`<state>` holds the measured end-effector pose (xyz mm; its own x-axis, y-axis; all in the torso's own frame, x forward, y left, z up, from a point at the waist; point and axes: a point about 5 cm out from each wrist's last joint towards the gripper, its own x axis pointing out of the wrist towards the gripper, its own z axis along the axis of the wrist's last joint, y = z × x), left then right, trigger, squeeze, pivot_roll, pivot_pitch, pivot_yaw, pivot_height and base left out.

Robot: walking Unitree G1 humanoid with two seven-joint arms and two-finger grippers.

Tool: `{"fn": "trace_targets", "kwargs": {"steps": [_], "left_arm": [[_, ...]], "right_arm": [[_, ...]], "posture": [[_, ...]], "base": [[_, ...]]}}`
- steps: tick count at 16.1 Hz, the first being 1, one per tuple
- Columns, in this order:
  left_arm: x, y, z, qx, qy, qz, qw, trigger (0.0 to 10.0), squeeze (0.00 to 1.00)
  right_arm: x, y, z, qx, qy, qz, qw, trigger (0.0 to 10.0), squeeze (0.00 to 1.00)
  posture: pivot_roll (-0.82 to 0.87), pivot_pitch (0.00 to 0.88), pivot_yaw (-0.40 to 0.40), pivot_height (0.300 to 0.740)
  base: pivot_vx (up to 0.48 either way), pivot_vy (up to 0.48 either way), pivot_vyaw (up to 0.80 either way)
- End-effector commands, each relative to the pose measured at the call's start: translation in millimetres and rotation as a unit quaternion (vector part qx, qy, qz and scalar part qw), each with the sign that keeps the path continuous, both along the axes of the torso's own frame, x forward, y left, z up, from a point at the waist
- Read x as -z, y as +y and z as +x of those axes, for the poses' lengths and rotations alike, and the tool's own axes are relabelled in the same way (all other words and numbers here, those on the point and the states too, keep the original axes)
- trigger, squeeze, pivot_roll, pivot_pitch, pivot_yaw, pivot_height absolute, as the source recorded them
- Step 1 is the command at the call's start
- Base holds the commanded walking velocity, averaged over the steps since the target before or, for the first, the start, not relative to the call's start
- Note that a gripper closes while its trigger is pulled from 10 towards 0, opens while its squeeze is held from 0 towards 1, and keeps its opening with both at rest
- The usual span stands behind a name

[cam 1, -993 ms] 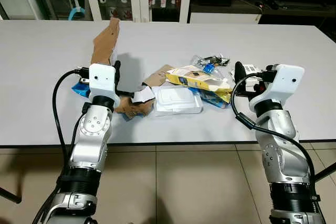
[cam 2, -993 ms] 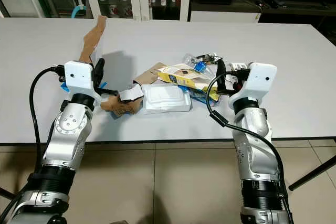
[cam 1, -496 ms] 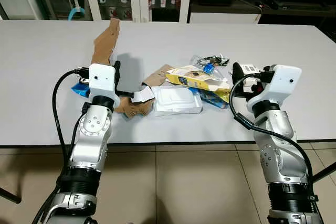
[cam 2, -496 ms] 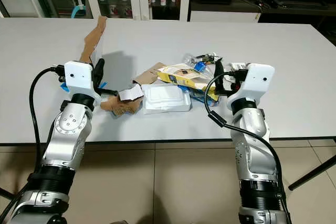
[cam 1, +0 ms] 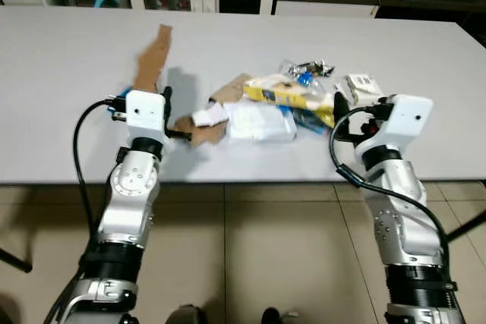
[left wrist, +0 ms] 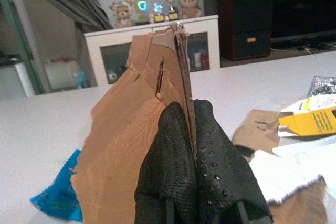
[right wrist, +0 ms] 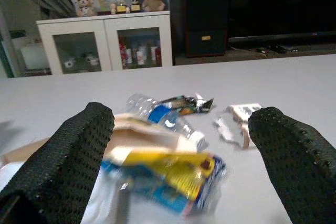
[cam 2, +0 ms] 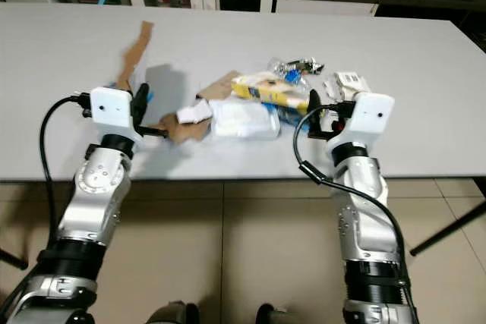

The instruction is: Picking trash to rubbish bin

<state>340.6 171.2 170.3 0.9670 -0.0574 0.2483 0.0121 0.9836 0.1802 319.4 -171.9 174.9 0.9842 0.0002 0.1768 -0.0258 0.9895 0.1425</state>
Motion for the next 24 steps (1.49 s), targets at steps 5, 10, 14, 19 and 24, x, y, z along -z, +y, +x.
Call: {"fn": "trace_targets", "kwargs": {"steps": [5,10,14,19,24], "left_arm": [[-1.9,-3.5,-0.6,0.003,-0.002,0.002,1.0,10.0,0.0],[-1.3,-3.1,-1.3,0.001,-0.001,0.003,1.0,10.0,0.0],[-1.8,-2.2,-0.8,0.001,-0.001,0.003,1.0,10.0,0.0],[-1.0,-1.2,0.1,-0.006,0.002,0.003,1.0,10.0,0.0],[-0.1,-1.7,-1.1,-0.003,0.0,0.006,1.0,10.0,0.0]], "right_arm": [[0.6,-5.2,-0.6,0.003,0.005,0.0,1.0,10.0,0.0],[1.4,-5.0,-1.3,0.002,0.007,-0.002,1.0,10.0,0.0],[0.9,-4.1,-1.2,0.001,0.005,-0.003,1.0,10.0,0.0],[1.4,-3.7,-1.3,-0.001,0.005,-0.002,1.0,10.0,0.0],[2.4,-1.4,-1.2,-0.007,0.006,-0.002,1.0,10.0,0.0]], "posture": [[-0.03,0.048,-0.036,0.74],[-0.03,0.053,-0.037,0.74],[-0.03,0.052,-0.034,0.74],[-0.03,0.041,-0.035,0.74],[-0.02,0.015,-0.038,0.74]], "base": [[-0.286,0.0,0.0],[-0.286,0.0,0.0],[-0.285,0.0,0.0],[-0.113,0.0,0.0],[0.0,0.0,0.0]]}}
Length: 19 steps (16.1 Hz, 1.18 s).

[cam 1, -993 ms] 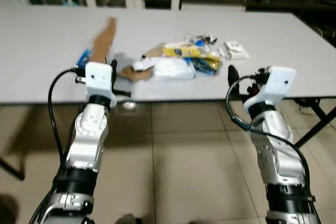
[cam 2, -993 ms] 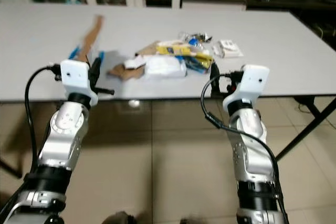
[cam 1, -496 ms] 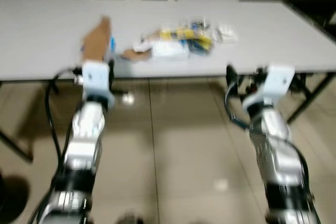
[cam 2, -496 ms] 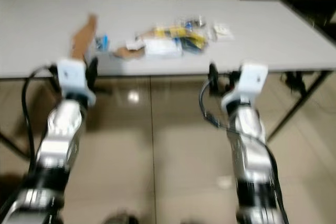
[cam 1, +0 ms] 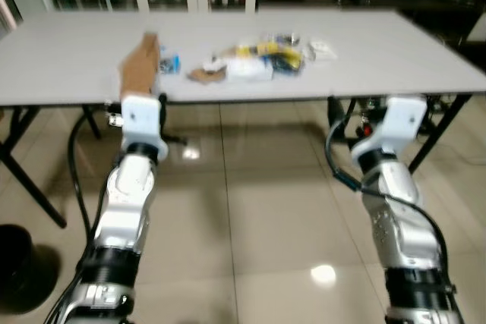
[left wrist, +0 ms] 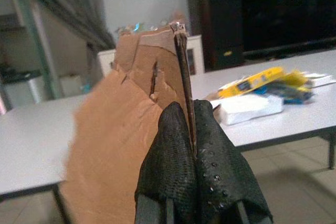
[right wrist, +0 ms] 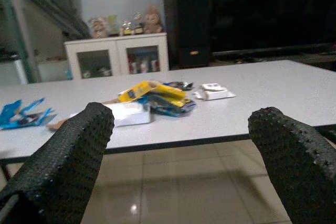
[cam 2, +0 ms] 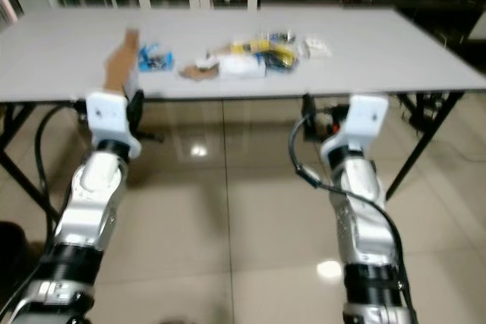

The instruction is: Picking trash to rubbish bin

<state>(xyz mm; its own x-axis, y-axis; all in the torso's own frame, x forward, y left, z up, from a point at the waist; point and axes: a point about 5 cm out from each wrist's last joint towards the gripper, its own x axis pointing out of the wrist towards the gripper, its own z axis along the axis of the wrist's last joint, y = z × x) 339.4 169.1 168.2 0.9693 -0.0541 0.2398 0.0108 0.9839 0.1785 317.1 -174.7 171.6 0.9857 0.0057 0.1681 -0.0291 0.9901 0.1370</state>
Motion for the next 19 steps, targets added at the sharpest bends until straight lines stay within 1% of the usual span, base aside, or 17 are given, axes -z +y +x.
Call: {"fn": "trace_targets", "kwargs": {"steps": [1,12,19], "left_arm": [[-2.0,0.2,0.1,-0.001,-0.004,0.007,1.0,10.0,0.0],[-0.9,-0.4,1.0,-0.003,-0.002,0.005,1.0,10.0,0.0],[-2.0,0.2,1.4,-0.002,-0.002,0.007,1.0,10.0,0.0]], "right_arm": [[-0.9,1.5,1.1,-0.006,0.001,0.001,1.0,10.0,0.0],[-3.8,0.7,3.3,-0.006,-0.003,0.006,1.0,10.0,0.0],[-2.6,0.2,3.0,-0.003,0.001,-0.004,1.0,10.0,0.0]], "posture": [[-0.02,0.015,-0.038,0.74],[-0.03,0.031,-0.037,0.74],[-0.03,0.048,-0.033,0.74]], "base": [[0.0,0.0,0.0],[0.0,0.0,0.0],[0.0,0.0,0.0]]}}
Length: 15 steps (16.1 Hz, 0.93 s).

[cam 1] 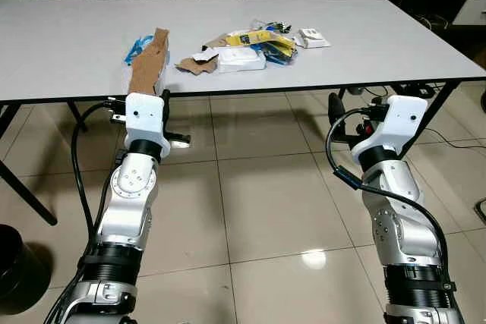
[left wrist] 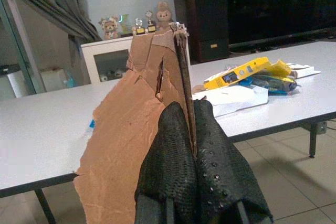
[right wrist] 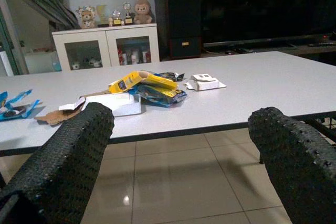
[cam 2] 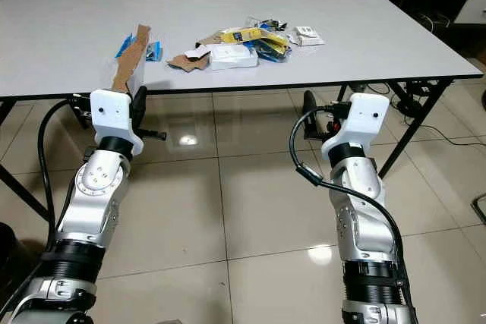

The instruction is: Picking trash to rubbish bin

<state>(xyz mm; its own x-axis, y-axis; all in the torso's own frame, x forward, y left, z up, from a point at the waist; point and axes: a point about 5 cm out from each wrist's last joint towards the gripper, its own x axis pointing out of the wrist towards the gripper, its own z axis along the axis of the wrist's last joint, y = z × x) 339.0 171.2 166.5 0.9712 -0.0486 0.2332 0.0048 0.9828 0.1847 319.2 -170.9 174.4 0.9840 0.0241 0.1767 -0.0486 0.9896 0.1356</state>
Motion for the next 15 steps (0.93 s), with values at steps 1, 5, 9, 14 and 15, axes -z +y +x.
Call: {"fn": "trace_targets", "kwargs": {"steps": [1,5,9,14,15], "left_arm": [[-4.0,-1.8,1.8,0.001,-0.006,0.003,1.0,10.0,0.0],[-2.7,-3.2,1.3,0.003,-0.004,0.003,1.0,10.0,0.0],[-2.0,-4.5,2.1,0.002,-0.003,0.001,1.0,10.0,0.0],[-0.8,-0.3,0.8,0.008,0.001,0.008,1.0,10.0,0.0],[-1.8,-0.9,1.8,0.01,0.0,0.009,1.0,10.0,0.0]], "right_arm": [[1.1,-3.8,0.8,0.006,0.007,-0.003,1.0,10.0,0.0],[1.6,-3.4,-0.4,0.005,0.006,-0.004,1.0,10.0,0.0],[-0.3,-2.9,1.5,0.002,0.005,-0.005,1.0,10.0,0.0],[3.1,4.1,-1.5,0.0,0.005,0.002,1.0,10.0,0.0],[4.2,4.6,-2.5,0.001,0.006,0.003,1.0,10.0,0.0]], "posture": [[-0.03,0.05,-0.033,0.74],[-0.03,0.049,-0.034,0.74],[-0.04,0.041,-0.036,0.74],[-0.04,0.027,-0.006,0.74],[-0.04,0.02,-0.006,0.74]], "base": [[0.0,0.0,0.0],[0.0,0.0,0.0],[0.0,0.0,0.0],[0.0,0.0,0.0],[0.0,0.0,0.0]]}}
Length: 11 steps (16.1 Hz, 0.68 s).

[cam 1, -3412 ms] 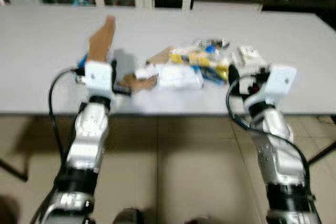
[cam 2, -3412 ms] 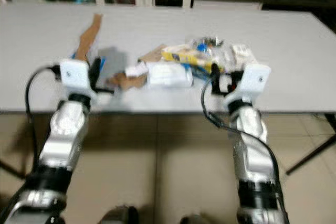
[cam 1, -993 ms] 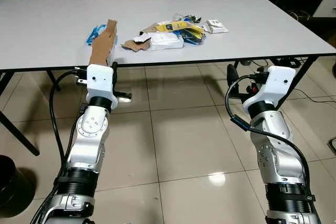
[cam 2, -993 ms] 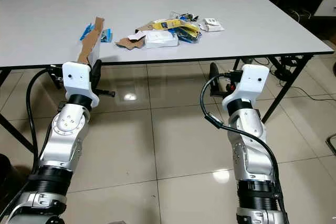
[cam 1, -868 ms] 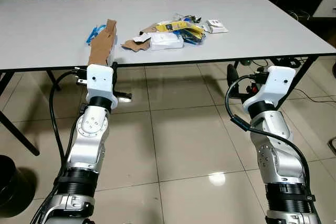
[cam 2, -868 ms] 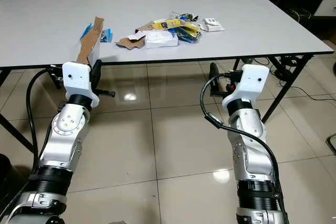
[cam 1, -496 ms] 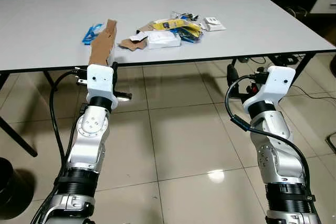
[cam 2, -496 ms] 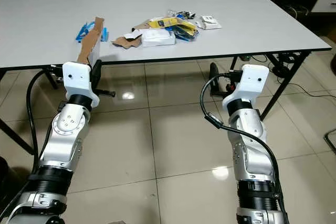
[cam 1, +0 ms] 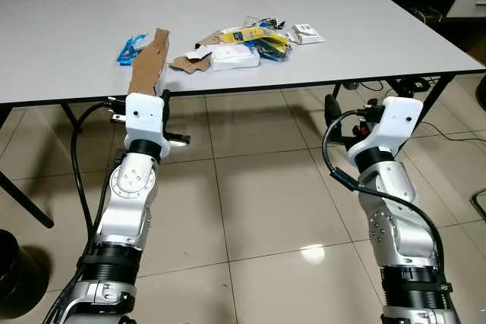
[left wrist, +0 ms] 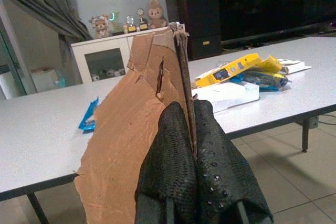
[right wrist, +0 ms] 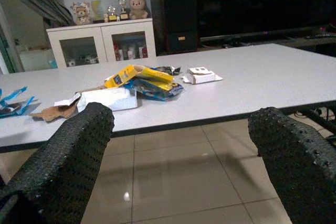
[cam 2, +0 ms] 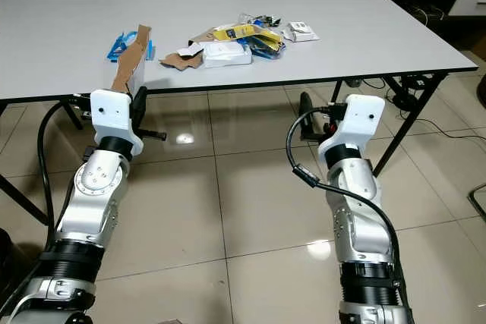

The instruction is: Picking trash to rubbish bin

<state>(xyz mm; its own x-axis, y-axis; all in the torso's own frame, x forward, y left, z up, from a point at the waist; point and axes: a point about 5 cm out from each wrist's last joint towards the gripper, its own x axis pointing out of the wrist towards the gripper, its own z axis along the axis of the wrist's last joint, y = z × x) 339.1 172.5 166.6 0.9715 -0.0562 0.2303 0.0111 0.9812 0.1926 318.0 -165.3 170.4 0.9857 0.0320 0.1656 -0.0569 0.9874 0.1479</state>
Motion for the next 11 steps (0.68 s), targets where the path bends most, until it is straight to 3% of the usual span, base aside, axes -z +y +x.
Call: {"fn": "trace_targets", "kwargs": {"steps": [1,11], "left_arm": [[-2.6,-3.3,2.5,0.008,-0.002,0.005,1.0,10.0,0.0],[-0.6,-6.5,-0.2,0.02,-0.005,0.005,1.0,10.0,0.0]], "right_arm": [[0.5,-1.5,-1.8,0.006,0.0,-0.002,1.0,10.0,0.0],[4.5,-3.7,-2.9,0.007,0.002,-0.003,1.0,10.0,0.0]], "posture": [[-0.04,0.016,-0.006,0.74],[-0.03,0.0,-0.012,0.74]], "base": [[0.0,0.0,0.0],[0.0,0.0,0.0]]}}
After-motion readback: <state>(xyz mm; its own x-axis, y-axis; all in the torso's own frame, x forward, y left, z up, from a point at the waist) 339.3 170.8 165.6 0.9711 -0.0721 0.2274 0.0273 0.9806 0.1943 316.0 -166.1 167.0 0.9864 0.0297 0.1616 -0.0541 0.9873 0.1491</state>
